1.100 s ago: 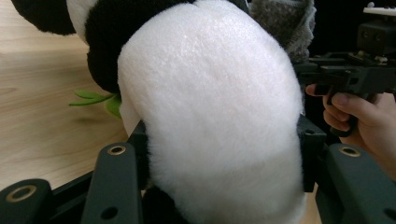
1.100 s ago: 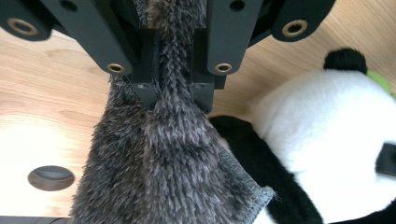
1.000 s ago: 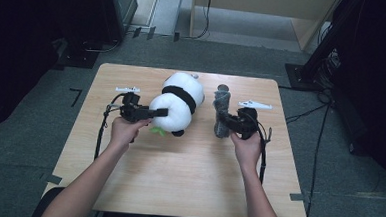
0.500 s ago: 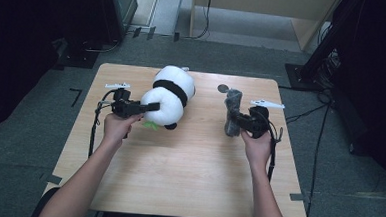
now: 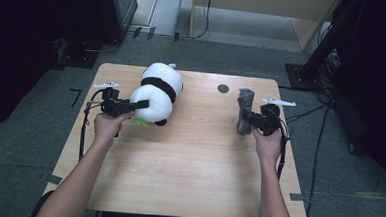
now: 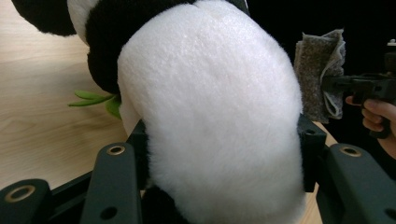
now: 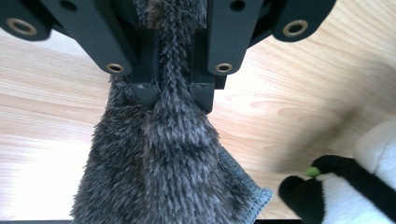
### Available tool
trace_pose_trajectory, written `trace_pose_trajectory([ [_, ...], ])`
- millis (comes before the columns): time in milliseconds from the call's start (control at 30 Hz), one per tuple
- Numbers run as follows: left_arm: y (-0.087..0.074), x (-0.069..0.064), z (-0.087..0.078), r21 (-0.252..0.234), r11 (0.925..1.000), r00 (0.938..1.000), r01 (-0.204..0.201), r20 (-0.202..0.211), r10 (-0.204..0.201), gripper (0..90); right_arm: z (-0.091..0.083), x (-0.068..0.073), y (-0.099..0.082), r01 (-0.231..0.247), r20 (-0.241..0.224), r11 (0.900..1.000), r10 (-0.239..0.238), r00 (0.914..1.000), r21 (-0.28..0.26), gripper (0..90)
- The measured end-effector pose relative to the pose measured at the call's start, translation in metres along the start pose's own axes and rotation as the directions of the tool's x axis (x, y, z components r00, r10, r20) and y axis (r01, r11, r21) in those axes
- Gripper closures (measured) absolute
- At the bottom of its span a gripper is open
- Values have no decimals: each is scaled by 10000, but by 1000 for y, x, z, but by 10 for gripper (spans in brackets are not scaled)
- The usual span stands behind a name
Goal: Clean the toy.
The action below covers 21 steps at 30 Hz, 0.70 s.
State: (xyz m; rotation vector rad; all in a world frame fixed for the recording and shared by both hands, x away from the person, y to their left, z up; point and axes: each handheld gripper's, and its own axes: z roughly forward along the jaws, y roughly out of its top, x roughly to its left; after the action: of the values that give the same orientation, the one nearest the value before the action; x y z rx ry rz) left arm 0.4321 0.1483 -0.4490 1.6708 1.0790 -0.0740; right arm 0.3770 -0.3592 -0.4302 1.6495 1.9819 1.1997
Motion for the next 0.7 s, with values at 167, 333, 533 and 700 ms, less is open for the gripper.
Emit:
trace_pose_trajectory([
  [167,-1,10,-6,-57,9999,9992,-86,-396,84,439,1,-9,0,-50,227,9999,47,9997,131,789],
  [333,-2,19,-11,-117,9998,9972,-159,-737,150,437,2,-17,-1,-43,642,9994,21,9979,342,787],
  [533,-6,33,-12,-152,9999,9949,11,-1010,-26,433,9,-28,-7,-268,913,9969,200,9956,733,780],
  [700,-8,43,-10,-222,9997,9947,86,-1021,-108,420,21,-29,-11,-218,977,9944,116,9952,1035,776],
])
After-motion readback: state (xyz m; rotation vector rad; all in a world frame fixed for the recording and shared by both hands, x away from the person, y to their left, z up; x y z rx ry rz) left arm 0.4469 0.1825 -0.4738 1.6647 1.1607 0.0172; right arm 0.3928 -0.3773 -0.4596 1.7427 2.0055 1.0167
